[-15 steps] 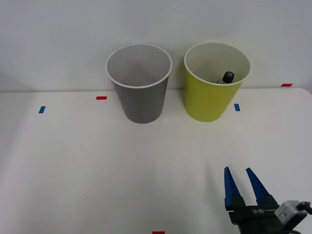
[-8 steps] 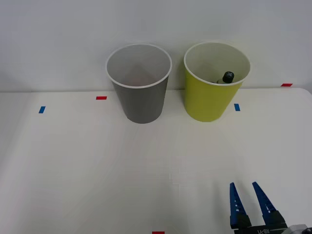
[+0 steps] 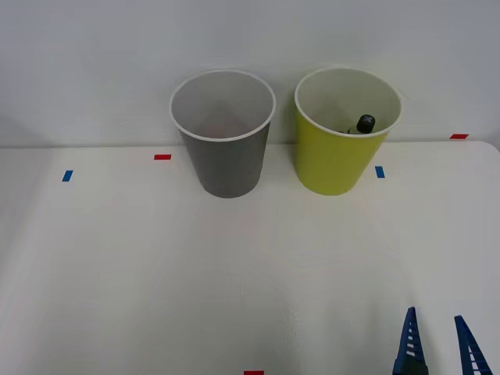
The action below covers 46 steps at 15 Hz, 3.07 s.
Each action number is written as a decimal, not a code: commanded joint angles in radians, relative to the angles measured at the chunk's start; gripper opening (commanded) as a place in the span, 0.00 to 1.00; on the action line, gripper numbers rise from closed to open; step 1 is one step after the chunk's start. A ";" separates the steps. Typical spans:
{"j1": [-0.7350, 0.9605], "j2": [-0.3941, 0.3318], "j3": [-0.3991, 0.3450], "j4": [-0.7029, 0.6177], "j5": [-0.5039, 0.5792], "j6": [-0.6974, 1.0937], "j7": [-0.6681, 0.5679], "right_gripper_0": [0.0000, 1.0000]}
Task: Put cans in the gray bin, plastic bottles in the light green bin
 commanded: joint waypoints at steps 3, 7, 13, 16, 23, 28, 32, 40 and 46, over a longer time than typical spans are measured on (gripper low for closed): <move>0.006 0.001 0.045 0.000 -0.002 -0.011 -0.121 0.63; 0.026 -0.002 0.084 0.000 -0.007 -0.019 -0.124 0.63; 0.028 -0.002 0.078 0.031 0.019 -0.034 -0.130 0.62; 0.028 -0.001 0.068 0.031 0.043 -0.033 -0.130 0.63; -0.029 -0.047 -0.002 0.031 0.274 -0.033 -0.138 0.62; -0.038 -0.058 -0.004 0.031 0.345 -0.031 -0.141 0.63; -0.040 -0.053 -0.011 0.031 0.372 -0.033 -0.144 0.62; -0.040 -0.053 -0.018 0.031 0.372 -0.033 -0.138 0.63; -0.040 -0.053 -0.018 0.031 0.372 -0.033 -0.138 0.62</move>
